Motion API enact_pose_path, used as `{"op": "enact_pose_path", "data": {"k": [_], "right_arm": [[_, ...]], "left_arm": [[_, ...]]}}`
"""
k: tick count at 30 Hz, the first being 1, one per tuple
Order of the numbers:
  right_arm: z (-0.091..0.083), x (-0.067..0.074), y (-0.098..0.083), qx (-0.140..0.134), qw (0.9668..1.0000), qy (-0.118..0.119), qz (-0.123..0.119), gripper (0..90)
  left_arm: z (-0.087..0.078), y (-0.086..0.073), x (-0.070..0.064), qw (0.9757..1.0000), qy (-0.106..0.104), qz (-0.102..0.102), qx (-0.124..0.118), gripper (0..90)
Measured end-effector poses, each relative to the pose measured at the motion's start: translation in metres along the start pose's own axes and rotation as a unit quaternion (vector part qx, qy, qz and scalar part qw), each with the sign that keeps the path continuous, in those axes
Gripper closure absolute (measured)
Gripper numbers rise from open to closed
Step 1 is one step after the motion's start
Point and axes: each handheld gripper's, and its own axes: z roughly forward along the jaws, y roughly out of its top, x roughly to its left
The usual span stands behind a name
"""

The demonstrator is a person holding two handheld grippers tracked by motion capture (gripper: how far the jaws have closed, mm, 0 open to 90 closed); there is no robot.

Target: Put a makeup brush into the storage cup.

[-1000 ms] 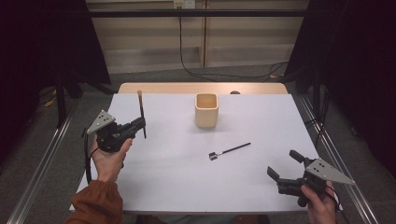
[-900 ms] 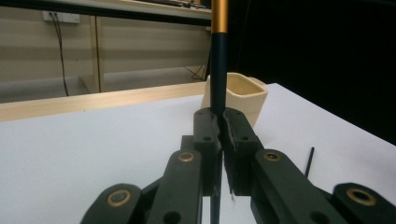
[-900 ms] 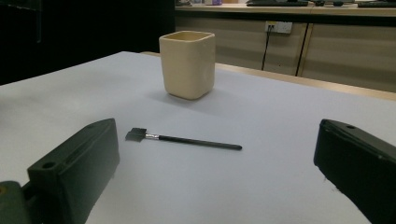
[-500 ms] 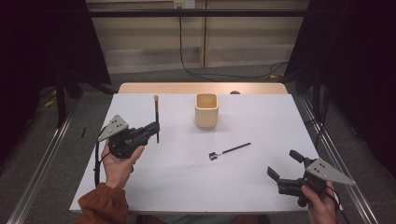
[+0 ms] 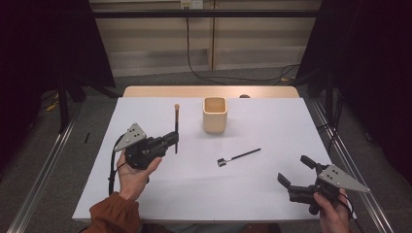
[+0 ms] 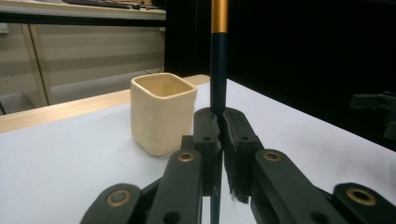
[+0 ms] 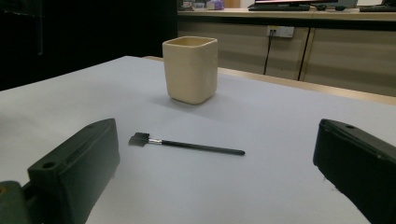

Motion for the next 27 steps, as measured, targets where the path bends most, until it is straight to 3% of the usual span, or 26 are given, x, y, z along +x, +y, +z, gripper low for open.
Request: {"op": "enact_pose_path", "data": {"k": [12, 16, 20, 27], "right_arm": [[0.0, 0.0, 0.001, -0.005, 0.9999, 0.009, 0.003, 0.0], [0.001, -0.002, 0.0, -0.001, 0.9999, -0.006, 0.014, 1.4], [0.001, -0.002, 0.001, -0.004, 0.9997, 0.005, 0.025, 0.9], [0.002, 0.003, 0.003, -0.009, 0.9993, 0.031, 0.02, 0.0]], "left_arm": [[0.016, -0.003, -0.02, 0.9996, -0.027, 0.001, 0.008, 84.8], [0.019, -0.005, -0.026, 0.9994, -0.034, 0.001, 0.011, 84.8], [0.022, -0.006, -0.032, 0.9989, -0.044, 0.007, 0.014, 84.7], [0.029, -0.007, -0.039, 0.9984, -0.054, 0.01, 0.015, 84.8]]}}
